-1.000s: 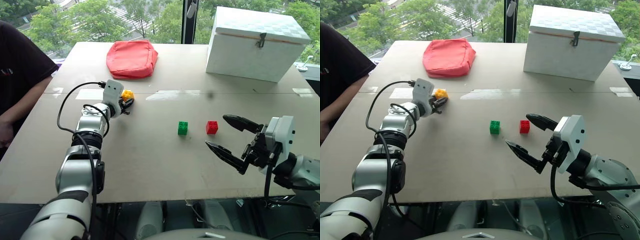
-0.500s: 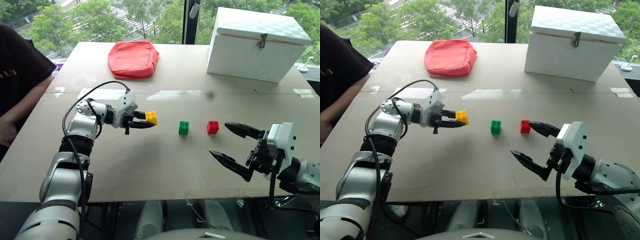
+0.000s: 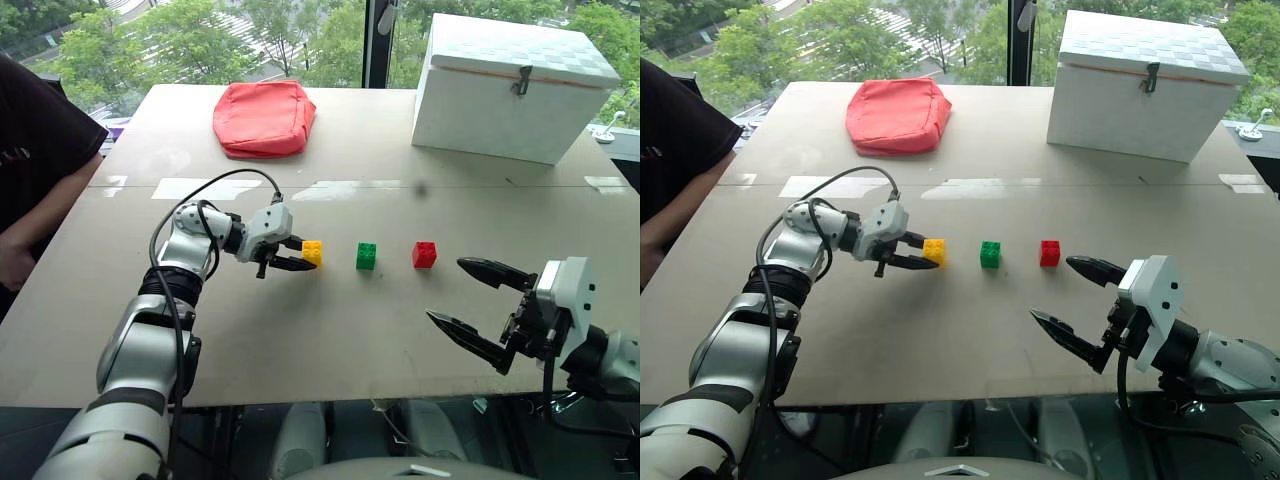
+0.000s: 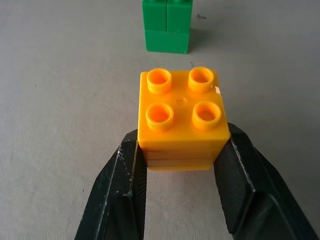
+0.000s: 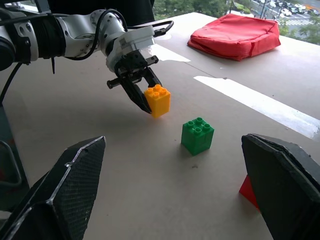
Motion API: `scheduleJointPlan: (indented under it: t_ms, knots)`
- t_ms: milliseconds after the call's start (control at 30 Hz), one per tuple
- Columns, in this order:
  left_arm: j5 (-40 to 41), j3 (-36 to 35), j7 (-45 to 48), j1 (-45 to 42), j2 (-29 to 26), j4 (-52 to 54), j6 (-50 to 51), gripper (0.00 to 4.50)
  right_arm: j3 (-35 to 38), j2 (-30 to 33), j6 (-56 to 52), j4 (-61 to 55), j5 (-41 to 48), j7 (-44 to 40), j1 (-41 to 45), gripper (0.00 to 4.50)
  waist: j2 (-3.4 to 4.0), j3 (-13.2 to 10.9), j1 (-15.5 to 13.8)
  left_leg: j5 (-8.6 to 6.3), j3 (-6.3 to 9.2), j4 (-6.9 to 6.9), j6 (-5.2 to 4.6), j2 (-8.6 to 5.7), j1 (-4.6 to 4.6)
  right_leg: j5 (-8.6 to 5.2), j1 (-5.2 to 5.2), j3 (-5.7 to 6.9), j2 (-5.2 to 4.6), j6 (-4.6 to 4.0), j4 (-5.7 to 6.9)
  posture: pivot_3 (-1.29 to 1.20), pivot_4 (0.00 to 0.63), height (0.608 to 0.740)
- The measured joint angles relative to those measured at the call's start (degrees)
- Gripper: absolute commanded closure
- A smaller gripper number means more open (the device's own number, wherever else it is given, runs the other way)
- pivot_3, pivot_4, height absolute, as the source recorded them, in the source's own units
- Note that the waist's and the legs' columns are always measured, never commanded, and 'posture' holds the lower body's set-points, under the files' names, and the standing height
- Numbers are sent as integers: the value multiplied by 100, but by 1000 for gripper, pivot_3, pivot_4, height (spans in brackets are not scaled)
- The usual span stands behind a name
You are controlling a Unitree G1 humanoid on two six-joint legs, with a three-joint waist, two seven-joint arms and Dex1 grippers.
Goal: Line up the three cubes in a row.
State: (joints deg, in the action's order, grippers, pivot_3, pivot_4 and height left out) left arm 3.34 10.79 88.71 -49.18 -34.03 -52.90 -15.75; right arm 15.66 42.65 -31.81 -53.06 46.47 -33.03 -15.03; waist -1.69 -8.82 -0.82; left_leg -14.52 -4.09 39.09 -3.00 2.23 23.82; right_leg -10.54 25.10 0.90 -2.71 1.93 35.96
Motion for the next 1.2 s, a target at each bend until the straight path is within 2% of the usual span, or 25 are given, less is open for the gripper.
scheduleJointPlan:
  t_ms: [400, 533, 567, 600, 633, 767, 867, 1033, 1167, 1200]
  knots:
    - [-350, 50, -69, -383, 295, -771, -596, 3247, 93, 22, 22, -62, -2, -13, -99, 0, -1, 0, -6, -3, 0, 2, -5, -1, 2, 1, -1, 0, -1, -1, -1, 0, 150, 740]
    - [-407, 51, -92, -429, 362, -842, -610, 1274, 100, 22, 22, -108, 2, -3, -157, 0, -1, 0, -2, -3, -2, 3, -5, -1, 2, 1, -1, -3, -1, -1, -1, 0, 150, 740]
    - [-425, 51, -94, -430, 366, -851, -610, 661, 103, 22, 22, -110, 2, 6, -168, 0, -1, 0, 0, -3, -2, 3, -5, -1, 1, 1, -1, -3, -1, -1, -1, 0, 150, 740]
    - [-429, 51, -95, -431, 369, -852, -610, 340, 104, 22, 22, -110, 2, 7, -175, 0, -1, 0, 1, -3, -2, 3, -5, -1, 1, 1, -1, -3, -1, -1, -1, 0, 150, 740]
    - [-429, 50, -98, -433, 377, -852, -610, 158, 107, 22, 22, -110, 2, 8, -196, 0, -1, 0, 0, -3, -1, 3, -5, -1, 1, 1, -1, -2, -1, -1, -1, 0, 150, 740]
    - [-386, -16, -74, -410, 356, -799, -538, 158, 110, 23, 22, -110, 8, 3, -216, 0, -1, 0, 0, -3, -1, 3, -5, 0, 1, 1, -1, -2, 0, -2, 0, 0, 150, 740]
    - [-153, -233, -84, 48, 123, -68, -141, 158, 199, 40, 24, -104, 14, -35, -262, 0, 0, 0, 29, -4, -3, 2, -5, 10, -1, 4, 1, -8, 0, -7, 0, 0, 150, 740]
    - [467, -824, -606, 1781, -358, 2377, 1372, 158, 367, 235, -22, 148, -259, -39, -283, 0, 3, 1, 86, -5, -7, 1, -5, 25, -4, 8, 1, -12, -6, -13, 1, 0, 150, 740]
    - [1133, -1662, -1792, 3638, -515, 5106, 3275, 158, 687, 427, -50, 542, -479, -325, -607, 0, 7, 1, 11, -5, -6, 1, -4, 24, -9, -5, -2, -8, -16, 7, 1, 0, 150, 740]
    - [1214, -1744, -1912, 3791, -510, 5340, 3442, 158, 740, 435, -50, 578, -486, -369, -641, 0, 7, 1, 2, -5, -5, 1, -4, 25, -11, -5, -3, -8, -16, 8, 1, 0, 150, 740]
